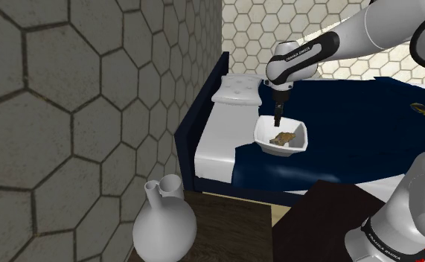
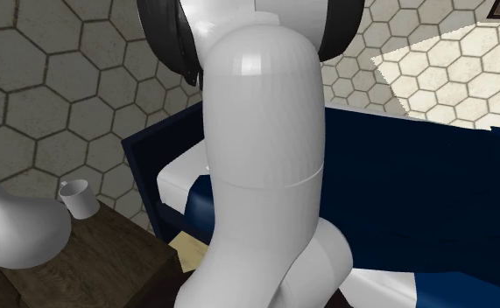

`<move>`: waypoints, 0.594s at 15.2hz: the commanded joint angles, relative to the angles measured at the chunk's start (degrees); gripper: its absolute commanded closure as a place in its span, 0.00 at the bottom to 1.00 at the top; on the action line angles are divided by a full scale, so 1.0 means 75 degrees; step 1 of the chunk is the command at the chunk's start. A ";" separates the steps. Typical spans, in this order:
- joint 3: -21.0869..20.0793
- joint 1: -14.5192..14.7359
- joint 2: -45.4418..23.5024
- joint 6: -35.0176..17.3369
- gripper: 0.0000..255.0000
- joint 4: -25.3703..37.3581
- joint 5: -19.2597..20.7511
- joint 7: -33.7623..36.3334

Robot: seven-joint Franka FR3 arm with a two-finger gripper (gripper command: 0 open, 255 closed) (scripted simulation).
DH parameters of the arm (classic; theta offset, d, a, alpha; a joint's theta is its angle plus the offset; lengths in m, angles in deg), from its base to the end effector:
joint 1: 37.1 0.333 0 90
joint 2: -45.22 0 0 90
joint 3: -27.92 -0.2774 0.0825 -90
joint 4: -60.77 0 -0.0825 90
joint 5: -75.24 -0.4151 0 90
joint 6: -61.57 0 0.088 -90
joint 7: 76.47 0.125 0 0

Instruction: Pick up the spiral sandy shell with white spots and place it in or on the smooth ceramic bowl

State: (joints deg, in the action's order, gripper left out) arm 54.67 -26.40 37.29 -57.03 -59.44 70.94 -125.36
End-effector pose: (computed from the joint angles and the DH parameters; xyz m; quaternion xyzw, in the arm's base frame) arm 0.5435 -0.1525 0.2752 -0.9622 -0.2618 0.0632 0.0406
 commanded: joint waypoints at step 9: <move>0.0030 0.0019 0.0294 0.0943 0.00 0.0685 0.0173 0.0123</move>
State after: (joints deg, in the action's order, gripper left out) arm 54.90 -26.26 39.47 -50.09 -54.39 72.22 -124.47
